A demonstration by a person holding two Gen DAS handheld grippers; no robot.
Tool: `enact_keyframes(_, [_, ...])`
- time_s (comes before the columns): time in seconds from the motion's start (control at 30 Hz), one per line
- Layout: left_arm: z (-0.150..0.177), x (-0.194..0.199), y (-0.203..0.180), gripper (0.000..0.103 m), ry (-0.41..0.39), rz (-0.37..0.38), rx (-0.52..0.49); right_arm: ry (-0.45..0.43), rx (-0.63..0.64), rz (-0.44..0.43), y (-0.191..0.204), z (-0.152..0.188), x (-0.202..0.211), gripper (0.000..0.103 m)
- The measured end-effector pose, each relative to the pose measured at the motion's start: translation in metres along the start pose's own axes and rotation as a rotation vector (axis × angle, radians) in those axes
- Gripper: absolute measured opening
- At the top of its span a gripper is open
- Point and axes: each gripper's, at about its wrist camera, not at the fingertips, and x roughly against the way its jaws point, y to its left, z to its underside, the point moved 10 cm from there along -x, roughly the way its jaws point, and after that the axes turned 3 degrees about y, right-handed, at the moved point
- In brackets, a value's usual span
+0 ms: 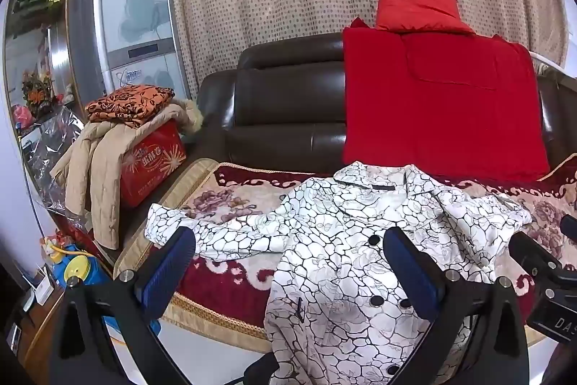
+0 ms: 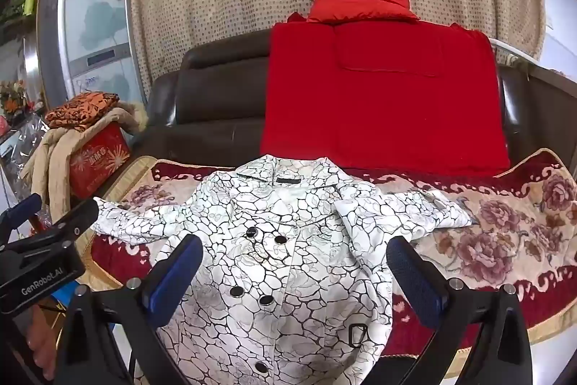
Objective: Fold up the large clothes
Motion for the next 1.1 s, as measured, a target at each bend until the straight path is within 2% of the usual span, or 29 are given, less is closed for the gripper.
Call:
enact_keyframes(0.3, [0.009,-0.015,-0.004,0.103,0.011,0.027,-0.022,0.015,0.005,0.033,0.0,-0.001,-0.008,0.103])
enact_keyframes(0.8, [0.015,-0.005,-0.016,0.103,0.03,0.039,-0.054,0.034,0.002,0.054,-0.007,0.003,-0.011,0.103])
enact_keyframes(0.93, [0.027,-0.004,-0.022,0.103,0.075,0.066,-0.077,0.069,0.011,0.064,-0.009,0.011,-0.011,0.103])
enact_keyframes(1.1, [0.052,0.0,-0.029,0.103,0.165,0.115,-0.111,0.16,0.046,0.067,-0.011,0.028,-0.012,0.103])
